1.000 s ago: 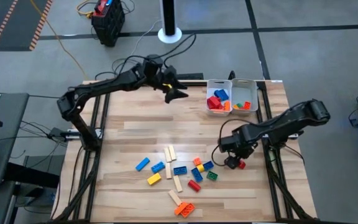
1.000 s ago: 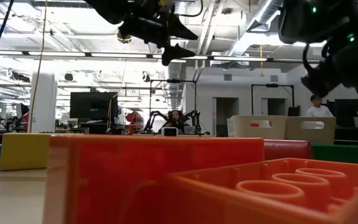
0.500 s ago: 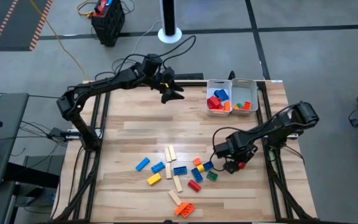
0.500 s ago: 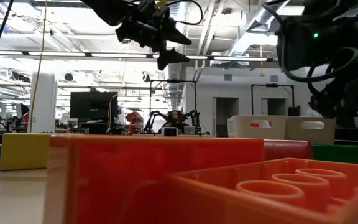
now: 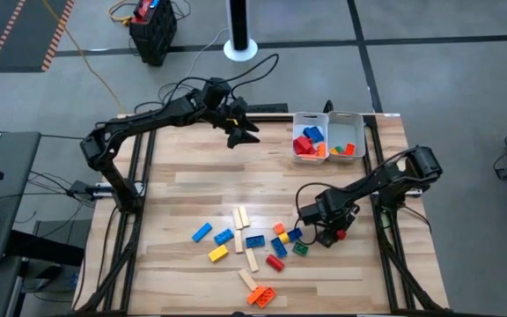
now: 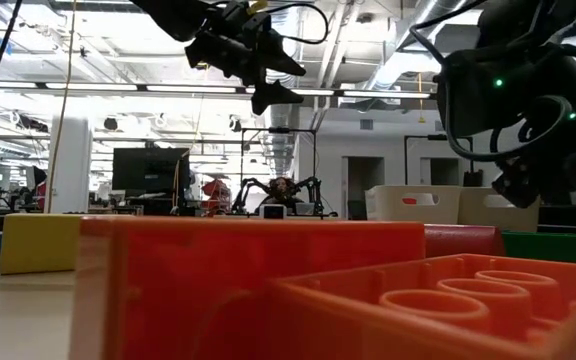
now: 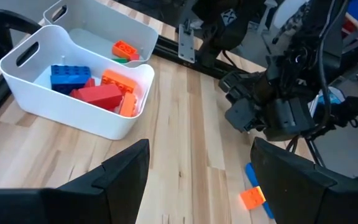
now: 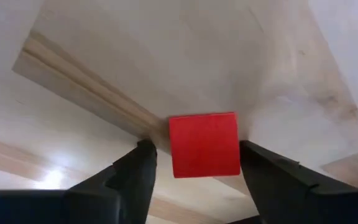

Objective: Sort blocks by size
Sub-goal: Put the small red triangular wooden block into the gray bin

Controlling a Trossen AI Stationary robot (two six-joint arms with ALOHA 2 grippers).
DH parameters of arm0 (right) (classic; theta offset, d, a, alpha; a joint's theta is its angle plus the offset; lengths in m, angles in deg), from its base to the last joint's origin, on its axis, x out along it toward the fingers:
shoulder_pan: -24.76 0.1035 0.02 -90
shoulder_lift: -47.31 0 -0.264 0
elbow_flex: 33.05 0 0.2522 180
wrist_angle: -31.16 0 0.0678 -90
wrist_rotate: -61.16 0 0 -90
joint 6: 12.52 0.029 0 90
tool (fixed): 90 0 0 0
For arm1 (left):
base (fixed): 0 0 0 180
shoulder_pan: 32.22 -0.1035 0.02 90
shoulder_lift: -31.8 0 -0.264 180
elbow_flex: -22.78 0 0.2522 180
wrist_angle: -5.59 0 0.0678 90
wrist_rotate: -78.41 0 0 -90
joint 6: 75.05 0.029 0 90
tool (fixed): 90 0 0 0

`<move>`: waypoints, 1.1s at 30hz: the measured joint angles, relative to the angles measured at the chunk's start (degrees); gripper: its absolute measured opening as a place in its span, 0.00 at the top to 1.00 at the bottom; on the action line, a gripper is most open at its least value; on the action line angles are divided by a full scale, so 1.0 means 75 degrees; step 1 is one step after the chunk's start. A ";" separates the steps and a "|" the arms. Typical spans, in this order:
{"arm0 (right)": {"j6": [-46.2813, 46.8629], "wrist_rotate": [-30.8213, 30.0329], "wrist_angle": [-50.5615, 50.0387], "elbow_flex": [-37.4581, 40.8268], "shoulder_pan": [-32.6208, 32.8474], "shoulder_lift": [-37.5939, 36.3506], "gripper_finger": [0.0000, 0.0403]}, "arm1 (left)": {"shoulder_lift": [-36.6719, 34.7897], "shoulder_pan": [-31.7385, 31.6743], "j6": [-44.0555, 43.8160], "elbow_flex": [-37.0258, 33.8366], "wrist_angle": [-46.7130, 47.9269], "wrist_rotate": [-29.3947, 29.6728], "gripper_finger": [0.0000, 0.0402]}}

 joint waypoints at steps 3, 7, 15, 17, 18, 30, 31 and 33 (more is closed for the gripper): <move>-0.0175 -0.0030 -0.0011 0.0007 0.0000 -0.0017 0.47 | 0.0000 0.0000 0.0030 -0.0002 -0.0010 0.0001 0.33; -0.0350 -0.0030 -0.0040 0.0013 -0.0143 -0.0017 0.61 | 0.0000 0.0000 0.0073 0.0000 -0.0053 0.0006 0.33; -0.0360 -0.2061 0.0122 0.0036 -0.0897 -0.0979 0.61 | 0.0000 0.0003 -0.0336 0.0000 -0.0074 0.0030 0.33; -0.0475 -0.2620 0.0108 0.0036 -0.1209 -0.1384 0.61 | 0.0000 0.0010 -0.0493 -0.0002 -0.0106 0.0165 0.33; -0.0572 -0.2820 0.0079 0.0036 -0.1411 -0.1613 0.61 | 0.0000 0.0016 -0.0581 0.0001 -0.0140 0.0266 0.33; -0.2402 -0.4606 -0.0071 0.0036 -0.4810 -0.4379 0.60 | 0.0023 0.0564 -0.1767 -0.0002 -0.0355 0.2361 0.33; -0.2658 -0.4604 -0.0001 0.0036 -0.5079 -0.4594 0.60 | 0.0023 0.0656 -0.1861 -0.0001 -0.0357 0.2487 0.33; -0.3137 -0.4602 0.0049 0.0033 -0.5617 -0.4955 0.60 | 0.0023 0.0859 -0.2028 -0.0002 -0.0352 0.2813 0.33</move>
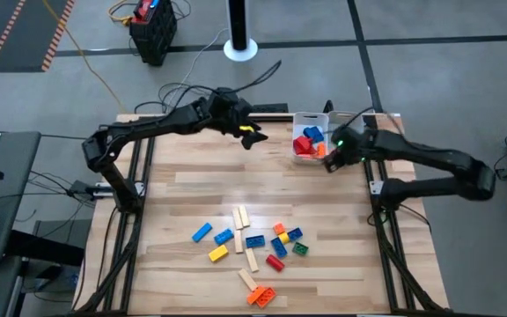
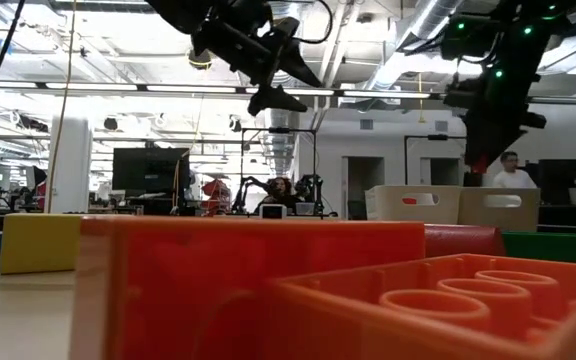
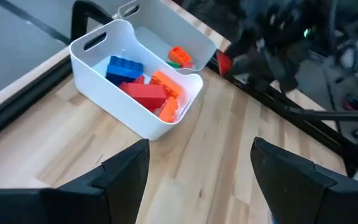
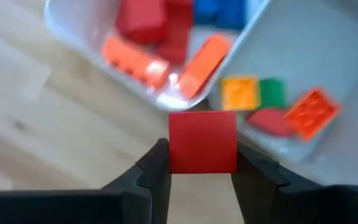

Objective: Sort blocks by size
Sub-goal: Put the small red triangular wooden block into the gray bin, then put the small orange game piece into the gray bin

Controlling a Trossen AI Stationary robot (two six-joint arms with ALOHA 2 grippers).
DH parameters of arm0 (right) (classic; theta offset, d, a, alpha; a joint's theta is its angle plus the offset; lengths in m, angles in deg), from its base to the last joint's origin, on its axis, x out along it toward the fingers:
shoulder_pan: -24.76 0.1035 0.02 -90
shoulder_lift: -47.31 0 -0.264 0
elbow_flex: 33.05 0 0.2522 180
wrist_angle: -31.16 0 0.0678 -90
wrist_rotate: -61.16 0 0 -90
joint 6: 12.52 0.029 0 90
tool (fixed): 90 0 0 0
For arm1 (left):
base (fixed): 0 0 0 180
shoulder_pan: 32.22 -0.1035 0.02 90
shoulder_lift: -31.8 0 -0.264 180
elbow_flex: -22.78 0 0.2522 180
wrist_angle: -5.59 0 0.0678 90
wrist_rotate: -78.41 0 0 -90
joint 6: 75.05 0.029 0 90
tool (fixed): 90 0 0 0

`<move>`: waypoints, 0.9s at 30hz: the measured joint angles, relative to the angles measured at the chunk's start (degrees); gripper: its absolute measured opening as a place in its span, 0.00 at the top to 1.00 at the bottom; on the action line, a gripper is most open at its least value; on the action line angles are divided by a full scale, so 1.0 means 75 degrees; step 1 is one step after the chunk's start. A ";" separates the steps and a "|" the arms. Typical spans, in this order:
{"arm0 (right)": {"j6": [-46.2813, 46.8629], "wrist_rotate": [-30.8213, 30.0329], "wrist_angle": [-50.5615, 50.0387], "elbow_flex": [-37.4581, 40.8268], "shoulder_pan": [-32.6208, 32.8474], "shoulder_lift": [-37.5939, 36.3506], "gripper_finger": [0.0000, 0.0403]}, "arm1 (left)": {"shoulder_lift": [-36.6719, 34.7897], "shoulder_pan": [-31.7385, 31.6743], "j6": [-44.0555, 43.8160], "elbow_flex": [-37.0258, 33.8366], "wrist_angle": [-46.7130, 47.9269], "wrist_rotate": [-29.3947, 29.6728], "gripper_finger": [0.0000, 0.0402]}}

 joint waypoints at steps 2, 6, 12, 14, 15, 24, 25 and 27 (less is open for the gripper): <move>-0.0475 -0.0001 -0.0006 0.0000 -0.0562 -0.0245 0.60 | 0.0000 0.0216 -0.0183 0.0000 0.0002 0.0406 0.33; -0.1594 -0.0001 -0.0012 -0.0003 -0.1707 -0.0351 0.60 | 0.0000 0.0572 -0.0593 0.0000 0.0005 0.0927 0.33; -0.3012 0.0454 0.0144 -0.0003 -0.2732 0.0247 0.49 | 0.0000 0.1004 -0.0714 0.0000 0.0446 0.1129 0.33; -0.3229 0.0738 0.0291 -0.0003 -0.2962 0.0417 0.42 | 0.0000 0.1138 -0.0760 0.0000 0.0763 0.1128 0.33; -0.3295 0.0880 0.0330 -0.0003 -0.3071 0.0480 0.40 | 0.0000 0.1215 -0.0769 0.0000 0.0966 0.1127 0.33; -0.3810 0.1634 0.0978 -0.0009 -0.2652 -0.0080 0.32 | 0.0000 0.2170 -0.0789 -0.0240 0.1689 0.1128 0.33; -0.3813 0.1634 0.1066 -0.0009 -0.2477 -0.0216 0.32 | 0.0000 0.2285 -0.0837 -0.0321 0.1661 0.1116 0.33; -0.3810 0.1634 0.1273 -0.0009 -0.2142 -0.0484 0.32 | 0.0000 0.2491 -0.1064 -0.0523 0.1434 0.1097 0.33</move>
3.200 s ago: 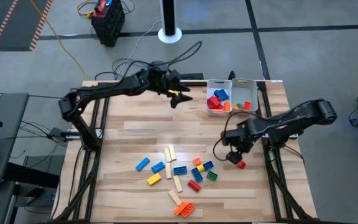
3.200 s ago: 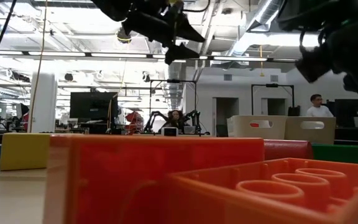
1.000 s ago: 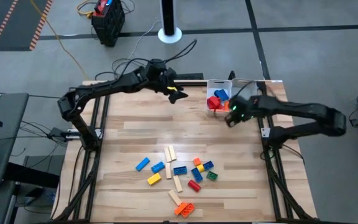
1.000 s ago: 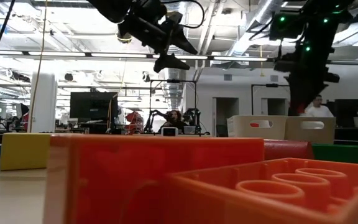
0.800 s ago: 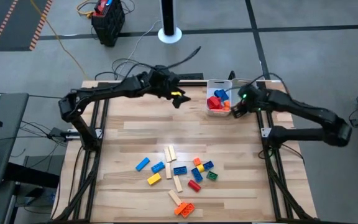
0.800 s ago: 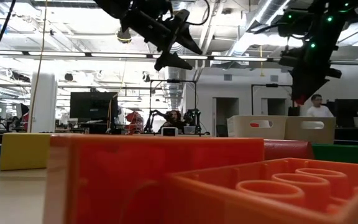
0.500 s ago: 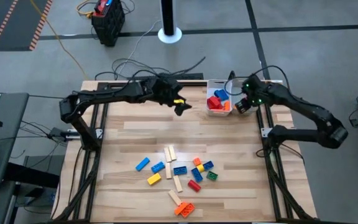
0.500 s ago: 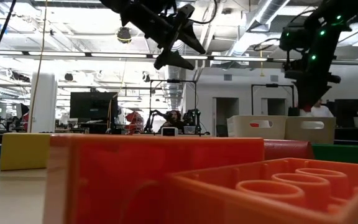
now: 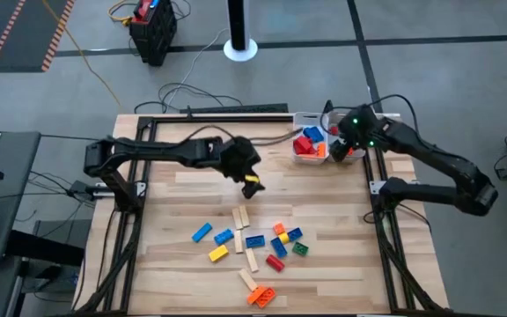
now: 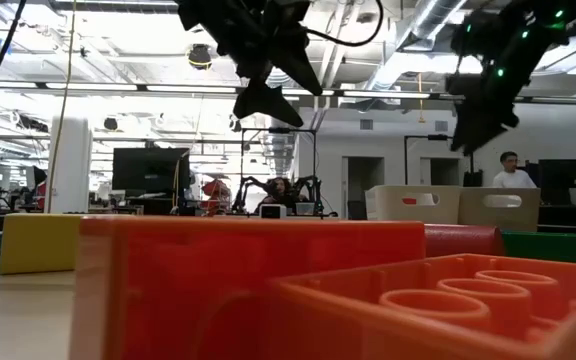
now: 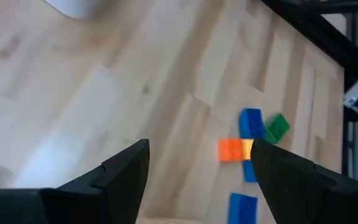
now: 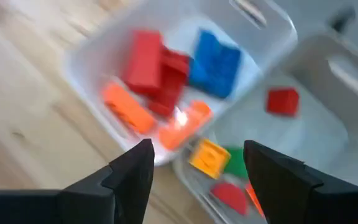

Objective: Sort blocks by size
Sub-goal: Put the small orange game piece into the gray bin

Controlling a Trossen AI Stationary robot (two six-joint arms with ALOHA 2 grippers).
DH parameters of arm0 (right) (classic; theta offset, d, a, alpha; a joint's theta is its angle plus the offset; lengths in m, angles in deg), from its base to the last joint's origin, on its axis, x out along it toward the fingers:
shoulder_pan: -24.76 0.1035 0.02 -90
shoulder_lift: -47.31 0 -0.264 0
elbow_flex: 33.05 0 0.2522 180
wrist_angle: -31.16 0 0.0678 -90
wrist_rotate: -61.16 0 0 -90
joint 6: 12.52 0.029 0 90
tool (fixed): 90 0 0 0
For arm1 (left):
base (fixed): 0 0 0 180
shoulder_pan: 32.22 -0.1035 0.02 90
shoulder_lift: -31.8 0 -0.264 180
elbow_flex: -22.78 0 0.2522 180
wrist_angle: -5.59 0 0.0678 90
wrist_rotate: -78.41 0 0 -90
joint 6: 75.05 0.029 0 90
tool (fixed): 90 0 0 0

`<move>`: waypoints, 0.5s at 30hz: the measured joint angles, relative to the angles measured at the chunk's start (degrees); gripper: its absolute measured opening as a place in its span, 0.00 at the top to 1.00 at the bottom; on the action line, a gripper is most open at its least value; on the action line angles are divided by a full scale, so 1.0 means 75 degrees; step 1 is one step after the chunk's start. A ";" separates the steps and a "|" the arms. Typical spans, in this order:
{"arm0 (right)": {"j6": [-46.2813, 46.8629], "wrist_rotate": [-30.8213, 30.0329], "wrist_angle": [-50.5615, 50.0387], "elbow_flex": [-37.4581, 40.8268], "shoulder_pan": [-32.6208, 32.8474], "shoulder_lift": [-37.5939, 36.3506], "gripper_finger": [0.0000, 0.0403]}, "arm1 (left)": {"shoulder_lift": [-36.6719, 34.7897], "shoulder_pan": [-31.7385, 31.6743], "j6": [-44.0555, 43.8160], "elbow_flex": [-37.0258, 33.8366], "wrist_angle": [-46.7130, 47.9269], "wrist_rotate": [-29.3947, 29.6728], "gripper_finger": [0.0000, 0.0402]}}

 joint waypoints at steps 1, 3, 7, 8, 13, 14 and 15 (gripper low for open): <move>0.0000 0.0000 0.0091 -0.0002 0.0155 -0.0109 0.32 | 0.0000 0.0104 -0.0140 -0.0126 -0.0183 0.0001 0.33; 0.0057 -0.0006 0.0232 -0.0002 0.0445 -0.0300 0.32 | 0.0006 0.0315 -0.0359 -0.0351 -0.0644 0.0052 0.33; 0.0412 -0.0023 0.0454 -0.0002 0.0845 -0.0556 0.32 | 0.0106 0.0636 -0.0438 -0.0643 -0.1583 0.0100 0.33; 0.0470 -0.0021 0.0452 -0.0002 0.0878 -0.0614 0.32 | 0.0216 0.0683 -0.0422 -0.0636 -0.1679 0.0026 0.33; 0.0977 -0.0061 0.0122 -0.0406 0.0941 -0.0997 0.32 | 0.0879 0.0785 -0.0724 -0.0562 -0.1773 -0.0433 0.33; 0.1044 -0.0058 -0.0047 -0.0539 0.0954 -0.1070 0.32 | 0.1068 0.0796 -0.0842 -0.0504 -0.1662 -0.0499 0.33; 0.1090 -0.0062 -0.0204 -0.0674 0.0980 -0.1110 0.32 | 0.1257 0.0816 -0.0917 -0.0350 -0.1683 -0.0565 0.33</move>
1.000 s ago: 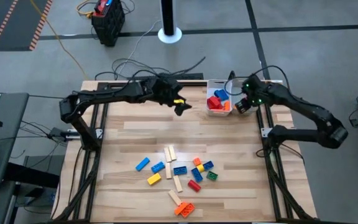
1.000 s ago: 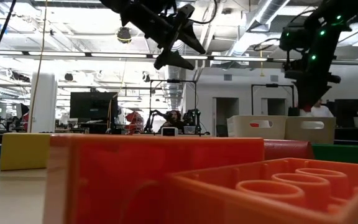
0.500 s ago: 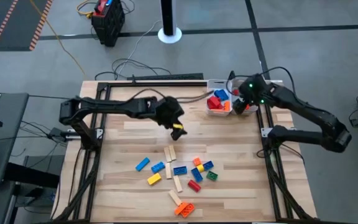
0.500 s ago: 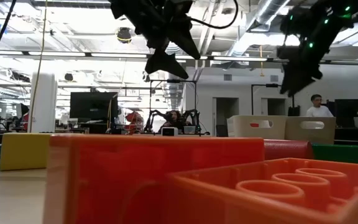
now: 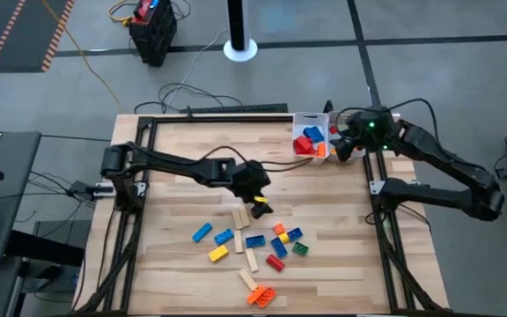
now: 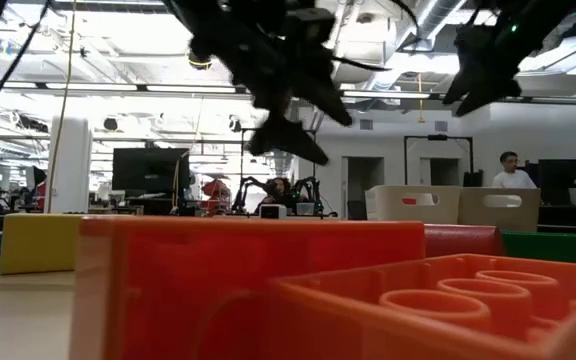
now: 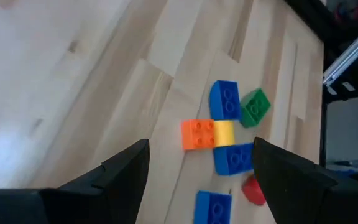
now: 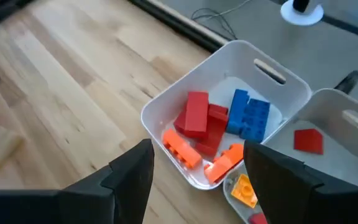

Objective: Sort blocks by size
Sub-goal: Put the small orange game piece into the gray bin

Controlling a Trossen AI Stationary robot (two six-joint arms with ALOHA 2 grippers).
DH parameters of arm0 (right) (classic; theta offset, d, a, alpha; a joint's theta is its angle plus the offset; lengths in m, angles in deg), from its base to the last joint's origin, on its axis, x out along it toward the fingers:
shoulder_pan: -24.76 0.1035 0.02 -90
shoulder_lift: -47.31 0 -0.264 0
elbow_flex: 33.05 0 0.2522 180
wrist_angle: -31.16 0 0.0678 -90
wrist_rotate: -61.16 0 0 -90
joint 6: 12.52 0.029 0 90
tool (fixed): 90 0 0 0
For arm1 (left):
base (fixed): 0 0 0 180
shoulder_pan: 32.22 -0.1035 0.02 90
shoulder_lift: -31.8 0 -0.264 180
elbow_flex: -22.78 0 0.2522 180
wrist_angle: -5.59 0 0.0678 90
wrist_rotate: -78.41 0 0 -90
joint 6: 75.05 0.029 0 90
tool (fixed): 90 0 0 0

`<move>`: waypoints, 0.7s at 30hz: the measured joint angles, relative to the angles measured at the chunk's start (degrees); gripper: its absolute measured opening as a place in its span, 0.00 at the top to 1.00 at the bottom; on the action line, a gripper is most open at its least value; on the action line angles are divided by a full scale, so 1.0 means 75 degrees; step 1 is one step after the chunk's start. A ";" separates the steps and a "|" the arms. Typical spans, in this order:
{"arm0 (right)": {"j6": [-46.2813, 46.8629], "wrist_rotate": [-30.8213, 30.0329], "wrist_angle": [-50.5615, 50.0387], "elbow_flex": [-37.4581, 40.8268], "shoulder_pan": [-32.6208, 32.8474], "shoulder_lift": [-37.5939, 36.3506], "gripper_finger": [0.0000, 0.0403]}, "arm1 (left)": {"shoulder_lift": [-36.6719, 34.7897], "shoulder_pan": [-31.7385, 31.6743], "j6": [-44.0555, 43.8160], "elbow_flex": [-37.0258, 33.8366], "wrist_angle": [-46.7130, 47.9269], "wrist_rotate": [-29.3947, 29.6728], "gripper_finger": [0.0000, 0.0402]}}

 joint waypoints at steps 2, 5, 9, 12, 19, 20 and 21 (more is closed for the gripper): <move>0.0109 -0.0030 -0.0280 -0.0230 0.0060 -0.0056 0.32 | 0.0326 0.0078 0.0056 0.0246 0.0016 -0.0009 0.33; 0.0163 -0.0204 -0.0694 -0.0495 0.0172 -0.0176 0.32 | 0.0787 0.0204 0.0645 0.0710 0.0296 -0.0019 0.33; -0.0117 -0.0255 -0.1104 -0.0734 0.0324 -0.0392 0.32 | 0.1180 0.0255 0.1762 0.1110 0.0529 -0.0400 0.33; -0.0245 -0.0254 -0.1400 -0.0842 0.0563 -0.0447 0.32 | 0.1366 0.0280 0.3156 0.1298 0.0557 -0.0471 0.33; 0.0224 -0.0265 -0.1733 -0.0932 0.1412 -0.0461 0.32 | 0.1372 0.0396 0.6949 0.1312 0.0257 -0.0574 0.33; 0.0356 -0.0322 -0.1742 -0.0932 0.1501 -0.0459 0.32 | 0.1372 0.0389 0.7202 0.1312 0.0233 -0.0641 0.33; 0.0435 -0.0396 -0.1734 -0.0932 0.1575 -0.0459 0.32 | 0.1372 0.0384 0.7366 0.1312 0.0255 -0.0720 0.33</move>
